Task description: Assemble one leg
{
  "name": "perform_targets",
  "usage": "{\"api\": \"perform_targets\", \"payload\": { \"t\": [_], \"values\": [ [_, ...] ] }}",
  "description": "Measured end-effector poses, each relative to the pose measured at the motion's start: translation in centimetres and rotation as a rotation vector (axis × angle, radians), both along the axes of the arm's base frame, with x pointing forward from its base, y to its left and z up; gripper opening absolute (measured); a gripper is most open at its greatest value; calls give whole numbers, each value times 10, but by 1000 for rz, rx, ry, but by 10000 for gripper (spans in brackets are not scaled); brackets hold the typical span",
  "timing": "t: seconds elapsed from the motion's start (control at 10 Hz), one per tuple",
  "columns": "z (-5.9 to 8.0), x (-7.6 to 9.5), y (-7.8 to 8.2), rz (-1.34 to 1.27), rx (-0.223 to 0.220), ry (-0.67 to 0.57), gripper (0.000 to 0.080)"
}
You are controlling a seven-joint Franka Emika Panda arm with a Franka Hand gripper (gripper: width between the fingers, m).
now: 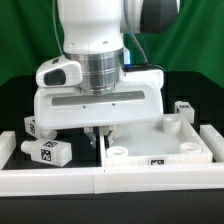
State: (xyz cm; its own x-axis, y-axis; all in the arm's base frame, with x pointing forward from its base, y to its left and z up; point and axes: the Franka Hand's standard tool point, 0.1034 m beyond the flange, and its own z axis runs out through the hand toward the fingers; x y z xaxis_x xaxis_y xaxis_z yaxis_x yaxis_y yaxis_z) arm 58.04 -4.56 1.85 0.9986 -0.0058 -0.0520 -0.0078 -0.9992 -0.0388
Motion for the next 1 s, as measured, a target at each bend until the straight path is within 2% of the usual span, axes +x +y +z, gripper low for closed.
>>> {"api": "perform_targets", "payload": {
  "t": [0.3,0.5,0.8,0.9,1.0],
  "values": [
    [-10,-3,24,-91,-2,15,44],
    [-11,0,25,-105,-41,-25,49],
    [-10,0,25,-75,-63,-25,49],
    [-10,0,25,-75,-63,-25,106],
    [-10,0,25,-75,-63,-25,285]
  ]
}}
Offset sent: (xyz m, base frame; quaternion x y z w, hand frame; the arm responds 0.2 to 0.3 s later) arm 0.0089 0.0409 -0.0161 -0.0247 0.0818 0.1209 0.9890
